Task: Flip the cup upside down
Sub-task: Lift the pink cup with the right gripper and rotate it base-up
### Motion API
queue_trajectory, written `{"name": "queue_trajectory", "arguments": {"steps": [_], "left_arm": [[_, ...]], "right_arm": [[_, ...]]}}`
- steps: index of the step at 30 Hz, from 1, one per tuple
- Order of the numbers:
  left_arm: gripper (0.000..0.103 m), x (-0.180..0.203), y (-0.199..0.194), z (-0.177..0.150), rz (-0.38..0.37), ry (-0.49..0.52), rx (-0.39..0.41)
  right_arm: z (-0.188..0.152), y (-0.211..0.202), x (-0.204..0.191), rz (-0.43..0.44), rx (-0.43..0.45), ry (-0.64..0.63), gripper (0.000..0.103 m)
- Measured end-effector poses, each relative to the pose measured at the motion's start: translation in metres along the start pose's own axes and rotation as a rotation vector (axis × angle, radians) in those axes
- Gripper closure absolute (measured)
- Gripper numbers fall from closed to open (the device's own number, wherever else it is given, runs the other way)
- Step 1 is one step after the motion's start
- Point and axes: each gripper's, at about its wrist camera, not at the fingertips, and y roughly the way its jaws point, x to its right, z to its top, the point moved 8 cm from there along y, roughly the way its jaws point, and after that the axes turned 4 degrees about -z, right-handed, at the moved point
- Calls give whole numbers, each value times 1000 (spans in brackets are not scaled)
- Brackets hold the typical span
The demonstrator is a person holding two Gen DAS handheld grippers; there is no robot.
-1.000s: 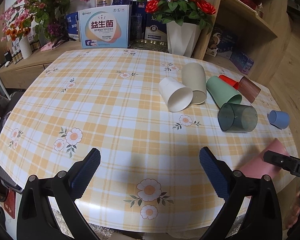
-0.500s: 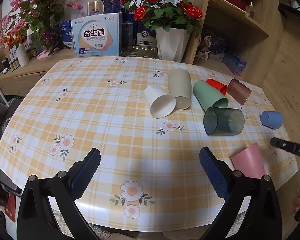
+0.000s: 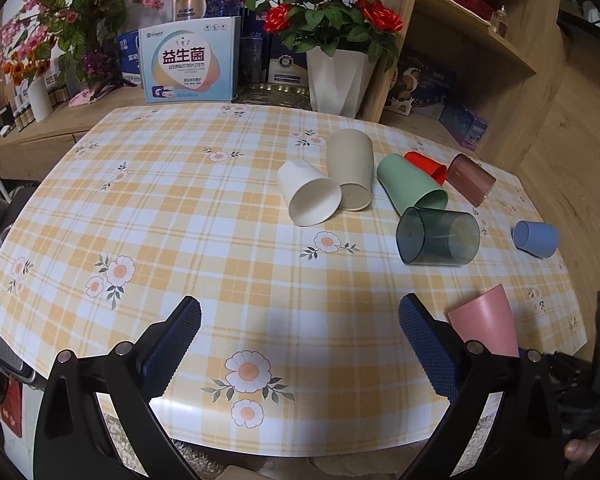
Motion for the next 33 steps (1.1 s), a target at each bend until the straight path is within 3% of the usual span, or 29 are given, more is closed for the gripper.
{"name": "queue_trajectory", "arguments": {"steps": [5, 8, 22, 33], "left_arm": [[6, -5, 0, -4, -1, -31, -5], [6, -9, 1, -8, 3, -42, -12], [6, -17, 2, -10, -8, -91, -15], [6, -19, -1, -8, -13, -102, -8]], "right_arm": [[-5, 9, -3, 12, 5, -23, 35], [-1, -1, -6, 39, 39, -33, 46], [15, -34, 10, 65, 80, -1, 47], [37, -48, 46, 10, 81, 50, 47]]}}
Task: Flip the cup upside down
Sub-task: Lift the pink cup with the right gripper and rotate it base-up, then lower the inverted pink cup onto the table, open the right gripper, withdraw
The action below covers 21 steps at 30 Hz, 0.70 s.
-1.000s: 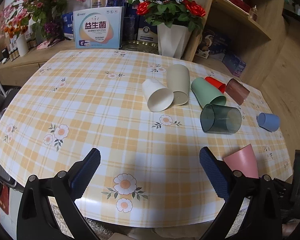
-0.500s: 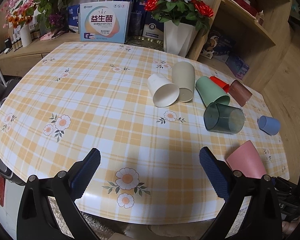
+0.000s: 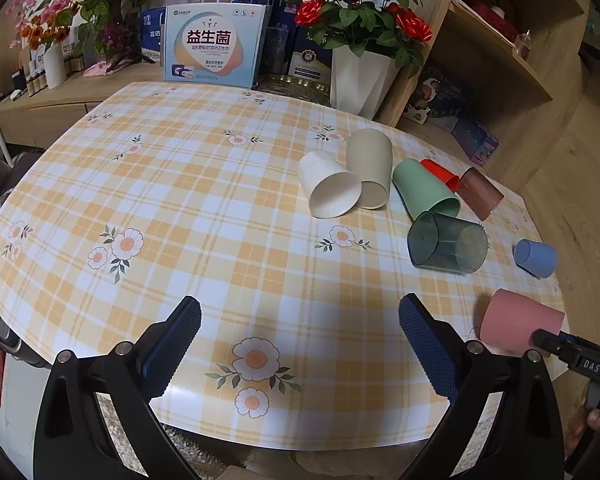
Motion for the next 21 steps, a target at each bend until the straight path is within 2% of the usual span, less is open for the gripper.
{"name": "queue_trajectory", "arguments": {"steps": [12, 21], "left_arm": [[6, -5, 0, 2, 6, -12, 4], [6, -11, -4, 8, 37, 8, 24]], "right_arm": [[27, 10, -5, -45, -28, -60, 47], [40, 22, -25, -89, -24, -130, 48]]}}
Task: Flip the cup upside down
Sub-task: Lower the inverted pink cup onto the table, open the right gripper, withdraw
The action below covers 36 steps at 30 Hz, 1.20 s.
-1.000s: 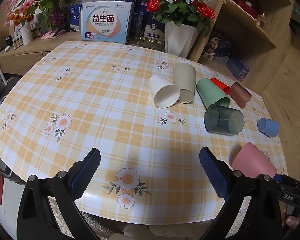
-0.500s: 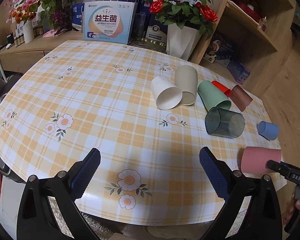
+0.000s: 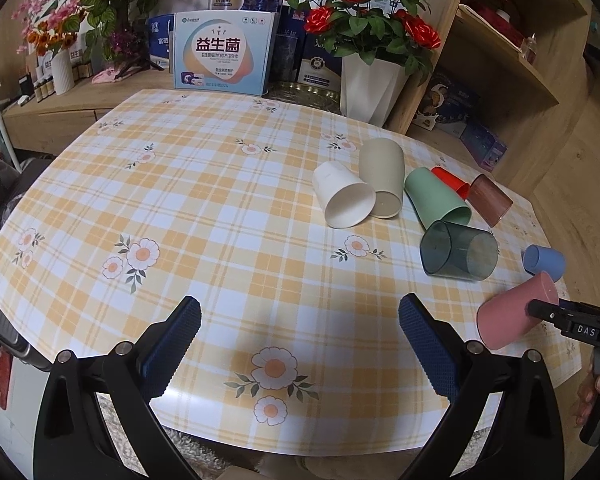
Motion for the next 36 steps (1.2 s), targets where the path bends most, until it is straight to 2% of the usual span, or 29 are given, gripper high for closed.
{"name": "queue_trajectory", "arguments": {"steps": [7, 14, 19, 22, 24, 26, 30, 36], "left_arm": [[6, -3, -10, 10, 25, 33, 28], [6, 1, -31, 27, 49, 81, 78], [6, 11, -63, 47, 46, 131, 152], [6, 21, -87, 59, 33, 157, 199], [6, 29, -105, 64, 26, 181, 234], [6, 36, -119, 66, 22, 197, 258], [6, 50, -145, 66, 16, 229, 300], [6, 68, -171, 61, -22, 242, 337]], "right_arm": [[5, 1, -5, -19, 4, 11, 47], [15, -25, -10, 3, 70, 59, 44], [23, -76, -24, 44, 192, 68, 37], [25, -107, -31, 64, 269, 77, 29], [24, -128, -35, 63, 324, 82, 15], [22, -151, -38, 52, 393, 90, 15], [14, -181, -40, 39, 469, 105, 15], [6, -209, -41, 26, 528, 103, 15]]}}
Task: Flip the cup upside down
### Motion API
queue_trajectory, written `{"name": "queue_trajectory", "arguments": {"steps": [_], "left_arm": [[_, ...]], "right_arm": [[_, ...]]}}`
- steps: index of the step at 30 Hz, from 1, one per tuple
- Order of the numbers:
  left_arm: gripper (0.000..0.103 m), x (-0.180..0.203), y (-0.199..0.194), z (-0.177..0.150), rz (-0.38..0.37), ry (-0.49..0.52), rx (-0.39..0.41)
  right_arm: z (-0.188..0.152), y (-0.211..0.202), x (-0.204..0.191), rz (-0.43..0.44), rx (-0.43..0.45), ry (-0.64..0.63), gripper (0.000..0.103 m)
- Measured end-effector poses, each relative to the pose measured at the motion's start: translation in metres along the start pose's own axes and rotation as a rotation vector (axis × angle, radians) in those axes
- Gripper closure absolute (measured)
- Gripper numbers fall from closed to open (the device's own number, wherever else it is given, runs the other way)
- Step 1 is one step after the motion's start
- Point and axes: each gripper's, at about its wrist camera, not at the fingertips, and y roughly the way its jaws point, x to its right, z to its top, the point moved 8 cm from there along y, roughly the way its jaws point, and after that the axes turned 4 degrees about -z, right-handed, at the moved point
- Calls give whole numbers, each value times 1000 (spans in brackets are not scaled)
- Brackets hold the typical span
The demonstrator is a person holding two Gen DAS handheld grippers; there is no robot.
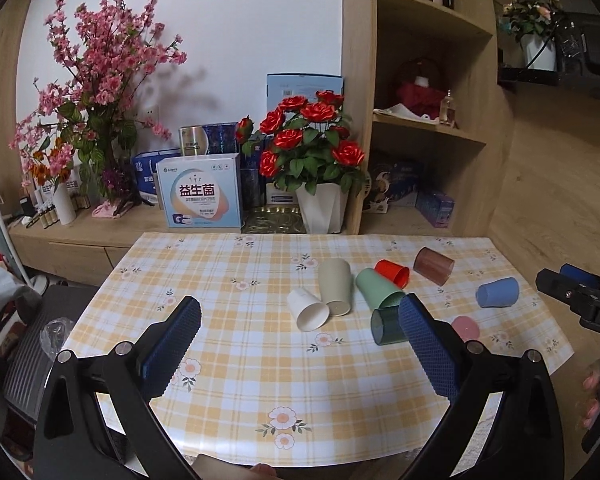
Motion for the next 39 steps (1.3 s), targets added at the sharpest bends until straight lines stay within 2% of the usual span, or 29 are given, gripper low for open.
{"name": "queue_trajectory", "arguments": {"steps": [9, 39], "left_arm": [[6, 9, -7, 6, 1, 8, 18], [6, 5, -6, 4, 30, 8, 18]], "right_arm": [[3, -14, 5, -27, 23, 0, 15], [-4, -7, 3, -43, 1, -6, 15]]}}
